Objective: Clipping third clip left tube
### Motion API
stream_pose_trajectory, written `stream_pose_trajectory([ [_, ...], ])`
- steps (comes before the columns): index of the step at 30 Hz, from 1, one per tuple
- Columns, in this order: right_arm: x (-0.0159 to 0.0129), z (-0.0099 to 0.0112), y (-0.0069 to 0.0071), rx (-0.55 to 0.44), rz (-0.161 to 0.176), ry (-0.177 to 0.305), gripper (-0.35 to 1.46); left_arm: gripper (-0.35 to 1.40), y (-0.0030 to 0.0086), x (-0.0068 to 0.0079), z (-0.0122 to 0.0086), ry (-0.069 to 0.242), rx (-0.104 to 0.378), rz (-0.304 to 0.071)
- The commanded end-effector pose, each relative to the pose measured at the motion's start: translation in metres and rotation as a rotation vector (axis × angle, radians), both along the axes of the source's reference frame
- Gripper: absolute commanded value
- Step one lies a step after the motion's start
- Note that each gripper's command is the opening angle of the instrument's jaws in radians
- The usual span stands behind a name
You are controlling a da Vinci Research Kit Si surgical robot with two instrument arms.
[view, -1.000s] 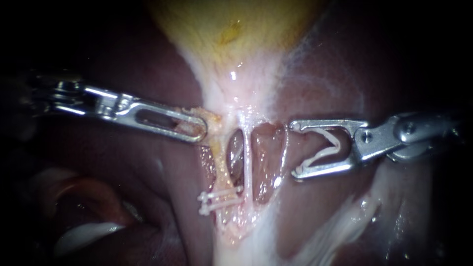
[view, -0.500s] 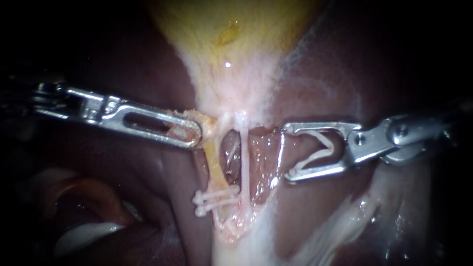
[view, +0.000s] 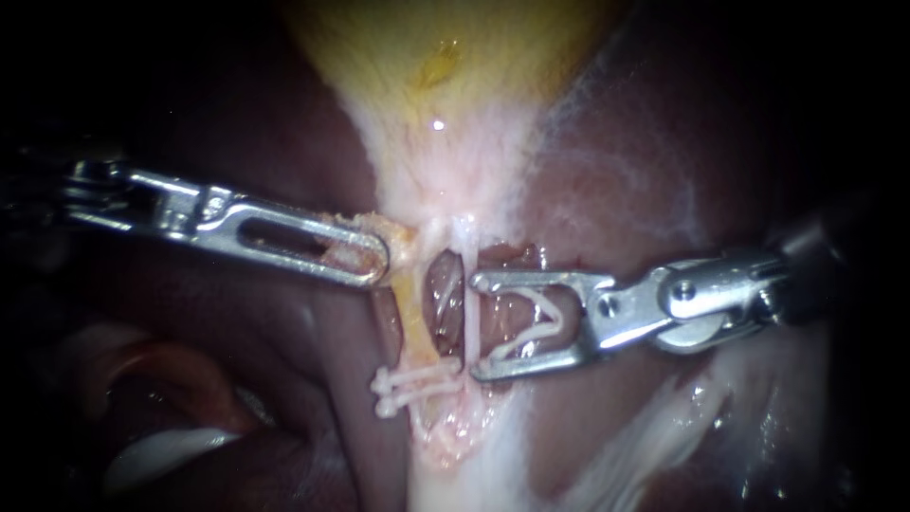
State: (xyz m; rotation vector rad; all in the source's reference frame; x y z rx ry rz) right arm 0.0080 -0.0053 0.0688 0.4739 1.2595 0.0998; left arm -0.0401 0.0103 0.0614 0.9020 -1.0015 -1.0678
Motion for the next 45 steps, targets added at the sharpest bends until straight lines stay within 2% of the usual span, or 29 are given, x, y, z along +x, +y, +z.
stream_pose_trajectory([
  [1,0.0004,0.0002,-0.0001,0.01,0.001,-0.001,0.5,-0.35,0.0,0.0,0.0,0.001,0.0,-0.001],
  [6,0.002,0.0013,-0.0005,0.029,0.002,-0.003,0.5,-0.35,-0.0001,-0.0001,-0.0001,0.0,0.001,0.001],
  [12,0.0045,0.0025,-0.0009,0.096,-0.001,0.006,0.5,-0.35,-0.0003,-0.0004,-0.0003,0.0,0.0,0.0],
  [20,0.0063,0.0026,-0.0005,0.266,0.044,0.098,0.49,-0.35,-0.0001,-0.0003,-0.0002,-0.001,0.001,0.001],
  [27,0.0077,0.0027,-0.0002,0.359,0.047,0.158,0.49,-0.35,-0.0001,-0.0003,0.0,-0.001,0.001,0.002],
  [37,0.0088,0.0033,0.0001,0.411,0.059,0.162,0.49,-0.35,0.0,-0.0003,0.0,-0.001,0.001,0.001],
  [45,0.0096,0.0046,-0.0009,0.431,0.052,0.157,0.49,-0.35,0.0001,-0.0003,0.0,-0.001,0.001,0.002],
])
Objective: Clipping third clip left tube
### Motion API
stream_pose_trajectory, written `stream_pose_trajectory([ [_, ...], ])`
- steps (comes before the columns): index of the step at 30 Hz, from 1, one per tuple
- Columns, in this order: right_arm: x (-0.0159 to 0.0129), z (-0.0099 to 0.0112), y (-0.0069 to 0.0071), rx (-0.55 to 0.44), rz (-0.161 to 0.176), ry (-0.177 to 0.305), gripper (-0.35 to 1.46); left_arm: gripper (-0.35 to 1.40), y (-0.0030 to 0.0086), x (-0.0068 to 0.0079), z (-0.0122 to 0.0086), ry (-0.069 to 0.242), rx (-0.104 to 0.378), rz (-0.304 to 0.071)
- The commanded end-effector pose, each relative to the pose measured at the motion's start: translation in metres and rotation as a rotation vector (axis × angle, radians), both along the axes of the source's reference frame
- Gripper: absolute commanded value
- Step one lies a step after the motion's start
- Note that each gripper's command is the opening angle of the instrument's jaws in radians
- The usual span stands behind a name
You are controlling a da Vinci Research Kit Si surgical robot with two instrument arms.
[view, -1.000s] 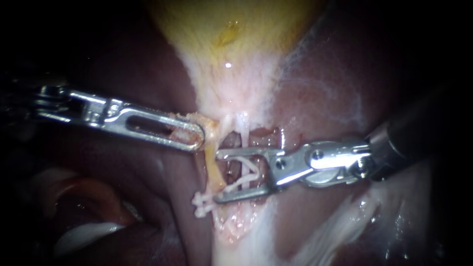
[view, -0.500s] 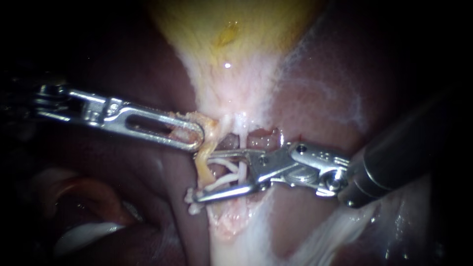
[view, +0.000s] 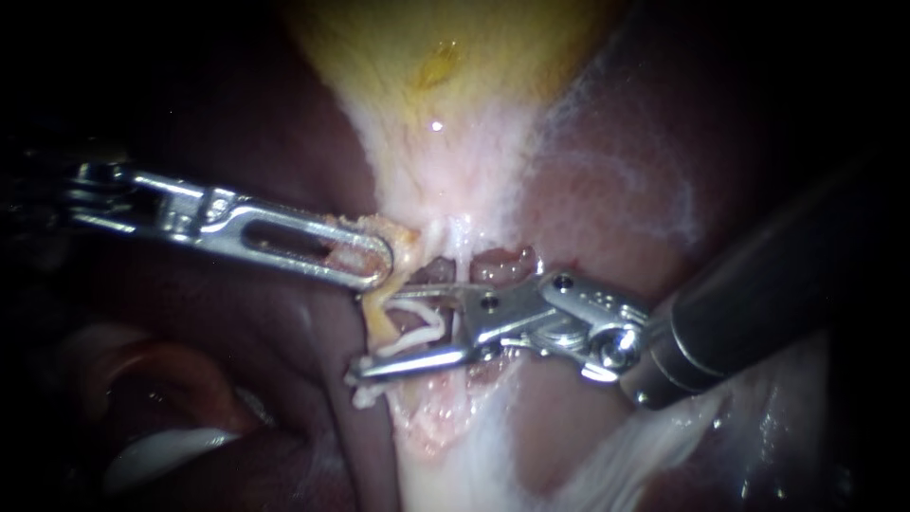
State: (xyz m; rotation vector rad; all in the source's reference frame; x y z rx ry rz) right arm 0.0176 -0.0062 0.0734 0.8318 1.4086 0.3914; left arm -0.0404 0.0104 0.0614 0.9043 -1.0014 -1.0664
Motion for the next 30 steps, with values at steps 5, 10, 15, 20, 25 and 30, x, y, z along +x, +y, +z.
stream_pose_trajectory([
  [5,0.0004,0.0004,-0.0002,0.001,-0.006,0.001,0.49,-0.35,0.0,0.0,0.0,0.0,0.0,0.0],
  [10,0.0004,0.0006,-0.0001,0.001,-0.005,0.001,0.49,-0.35,0.0001,0.0001,-0.0001,-0.001,0.001,0.001],
  [15,0.0002,0.0013,0.0,0.005,-0.005,-0.002,0.49,-0.35,0.0001,0.0002,-0.0001,-0.001,0.001,0.001],
  [20,-0.0001,0.0007,0.001,0.014,-0.002,0.009,0.49,-0.35,0.0002,0.0003,-0.0001,-0.001,0.001,0.002],
  [25,-0.0005,-0.0002,0.0023,0.027,0.015,0.029,0.47,-0.35,0.0003,0.0004,0.0001,-0.002,0.001,0.003],
  [30,-0.0011,-0.001,0.0035,0.04,0.035,0.05,0.45,-0.35,0.0004,0.0006,0.0003,-0.003,0.001,0.004],
])
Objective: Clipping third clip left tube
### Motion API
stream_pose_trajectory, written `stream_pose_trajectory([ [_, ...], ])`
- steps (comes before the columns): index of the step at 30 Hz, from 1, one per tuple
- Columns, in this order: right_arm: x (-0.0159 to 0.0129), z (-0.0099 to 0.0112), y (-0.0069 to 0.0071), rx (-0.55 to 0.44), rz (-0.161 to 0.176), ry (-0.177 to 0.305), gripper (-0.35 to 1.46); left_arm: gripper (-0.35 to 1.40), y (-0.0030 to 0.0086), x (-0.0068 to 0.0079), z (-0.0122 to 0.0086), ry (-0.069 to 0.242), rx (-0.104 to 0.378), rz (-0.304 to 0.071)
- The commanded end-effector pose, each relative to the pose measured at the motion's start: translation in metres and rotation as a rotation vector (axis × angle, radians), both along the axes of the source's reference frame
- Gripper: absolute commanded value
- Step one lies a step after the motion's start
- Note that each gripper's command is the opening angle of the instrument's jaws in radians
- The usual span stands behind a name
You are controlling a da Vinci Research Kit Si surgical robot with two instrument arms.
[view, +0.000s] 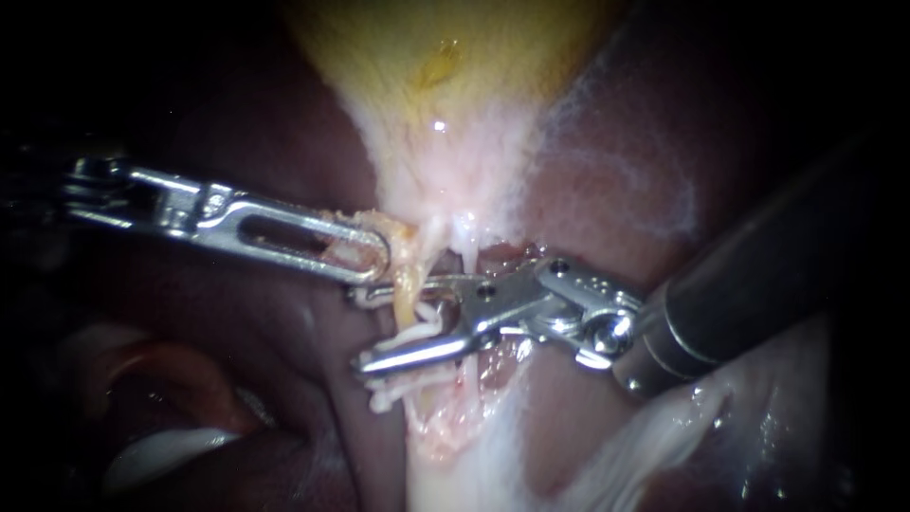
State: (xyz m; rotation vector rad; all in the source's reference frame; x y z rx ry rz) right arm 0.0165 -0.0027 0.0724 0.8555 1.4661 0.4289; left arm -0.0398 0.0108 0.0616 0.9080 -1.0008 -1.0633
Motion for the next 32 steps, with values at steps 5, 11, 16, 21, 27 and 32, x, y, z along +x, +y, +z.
stream_pose_trajectory([
  [5,-0.0003,-0.0003,0.0003,0.013,0.005,-0.004,0.42,-0.35,0.0,0.0,0.0001,-0.001,0.0,0.0],
  [11,-0.0015,-0.0004,0.0,0.123,-0.004,-0.026,-0.14,-0.35,0.0002,0.0003,0.0004,-0.002,0.0,0.002],
  [16,-0.0027,0.0003,0.0,0.123,0.022,-0.045,-0.35,-0.35,0.0004,0.0005,0.0006,-0.004,0.001,0.005],
  [21,-0.0031,0.001,-0.0002,0.119,0.024,-0.048,-0.35,-0.35,0.0005,0.0005,0.0006,-0.004,0.002,0.005],
  [27,-0.0031,0.001,-0.0003,0.117,0.02,-0.052,-0.35,-0.35,0.0005,0.0005,0.0006,-0.004,0.002,0.005],
  [32,-0.0031,0.001,-0.0002,0.117,0.02,-0.053,-0.35,-0.35,0.0005,0.0004,0.0006,-0.004,0.002,0.005],
])
